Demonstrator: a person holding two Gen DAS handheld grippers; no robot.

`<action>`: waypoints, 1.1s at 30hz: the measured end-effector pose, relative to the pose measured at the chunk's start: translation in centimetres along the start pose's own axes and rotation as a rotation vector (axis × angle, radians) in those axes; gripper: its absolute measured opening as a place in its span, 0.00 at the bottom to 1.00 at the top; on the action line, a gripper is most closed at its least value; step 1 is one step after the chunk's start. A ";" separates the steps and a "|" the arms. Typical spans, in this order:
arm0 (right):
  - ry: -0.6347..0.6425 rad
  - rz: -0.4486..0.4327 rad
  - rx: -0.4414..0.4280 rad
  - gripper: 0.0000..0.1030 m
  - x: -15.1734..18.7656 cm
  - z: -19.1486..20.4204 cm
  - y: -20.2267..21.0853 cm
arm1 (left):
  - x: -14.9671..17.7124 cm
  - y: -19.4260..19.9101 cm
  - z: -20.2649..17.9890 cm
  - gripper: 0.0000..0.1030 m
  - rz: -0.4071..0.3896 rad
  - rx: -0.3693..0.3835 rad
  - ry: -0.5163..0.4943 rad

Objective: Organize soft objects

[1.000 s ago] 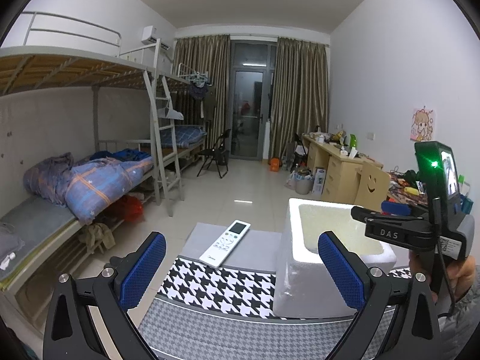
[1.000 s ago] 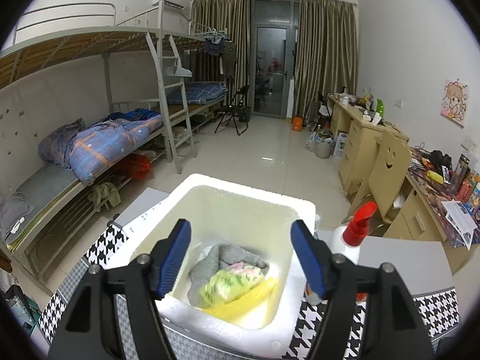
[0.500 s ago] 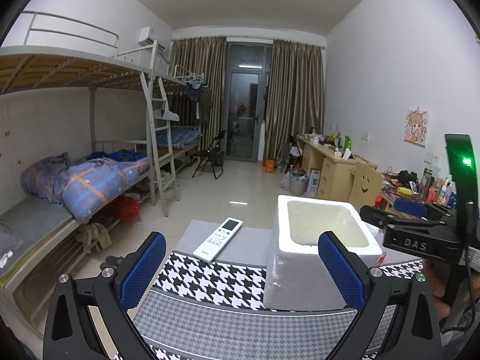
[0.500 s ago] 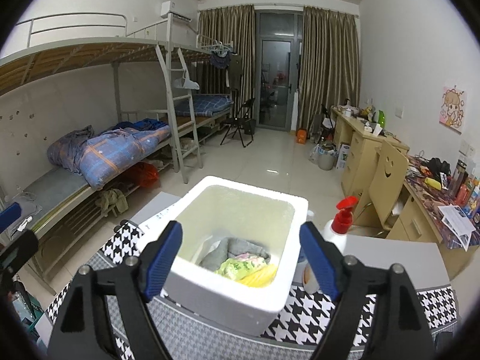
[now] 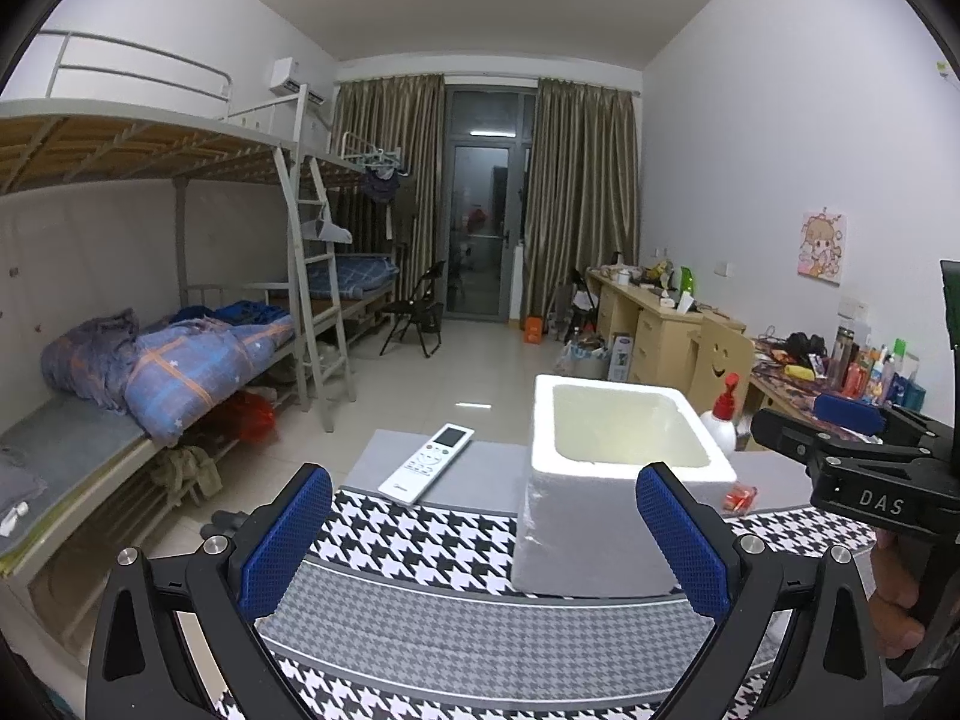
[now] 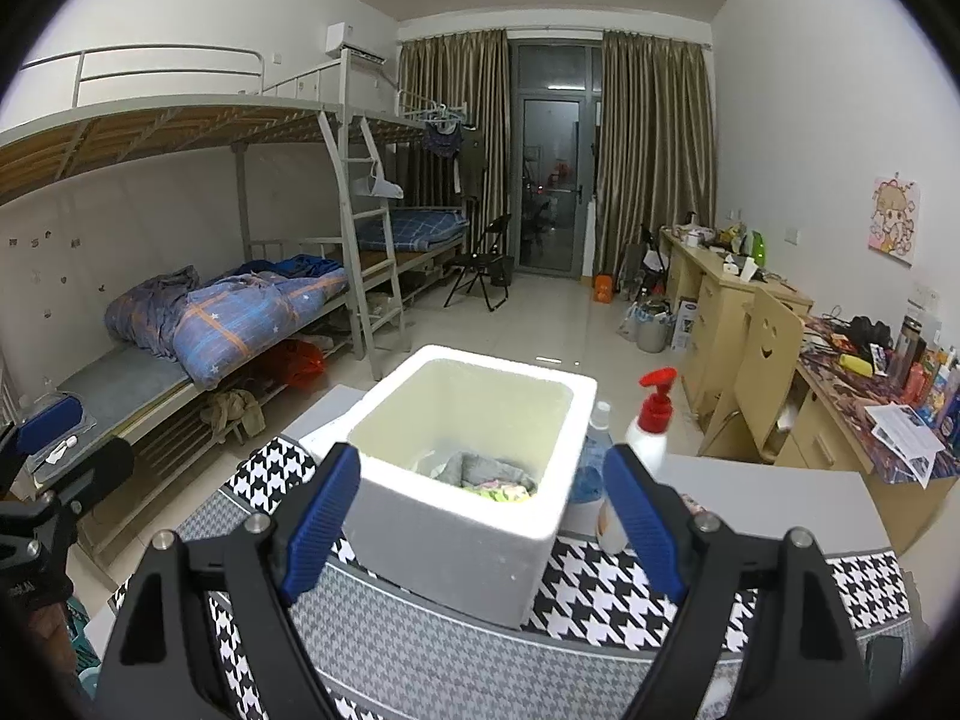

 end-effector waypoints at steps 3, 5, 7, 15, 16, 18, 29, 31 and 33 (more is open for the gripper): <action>0.000 -0.014 0.000 0.84 0.2 -0.2 1.2 | 0.2 0.5 -0.4 0.99 -0.001 0.008 0.003; -0.006 -0.022 -0.002 0.84 0.4 -0.3 1.9 | 0.3 0.7 -0.7 0.99 0.001 0.015 -0.001; -0.013 -0.026 -0.003 0.84 0.6 -0.2 2.6 | 0.4 1.1 -1.0 0.99 -0.003 0.016 -0.005; -0.006 -0.065 -0.002 0.88 1.1 -0.1 5.4 | 0.5 2.3 -1.9 0.99 -0.021 0.031 -0.010; -0.004 -0.071 0.001 0.88 1.2 -0.1 5.8 | 0.6 2.5 -2.0 0.99 -0.023 0.033 -0.011; -0.008 -0.081 0.003 0.88 1.3 -0.2 6.5 | 0.8 2.7 -2.2 0.99 -0.024 0.033 -0.013; -0.005 -0.116 0.010 0.89 2.6 -0.4 9.4 | 1.4 4.2 -3.3 0.99 -0.046 0.048 -0.021; -0.009 -0.119 0.012 0.89 2.9 -0.4 9.8 | 1.5 4.7 -3.4 0.99 -0.054 0.051 -0.023; -0.009 -0.120 0.015 0.89 3.2 -0.5 10.2 | 1.6 5.2 -3.5 0.99 -0.063 0.055 -0.023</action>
Point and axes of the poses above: each gripper's, at about its wrist camera, not at the fingertips, and y roughly against the way its jaws point, z to its left, x to its underside, the point moved 5 cm from there along -y, roughly the way its jaws point, and after that the axes turned 10 degrees about -z, right-handed, at the moved point
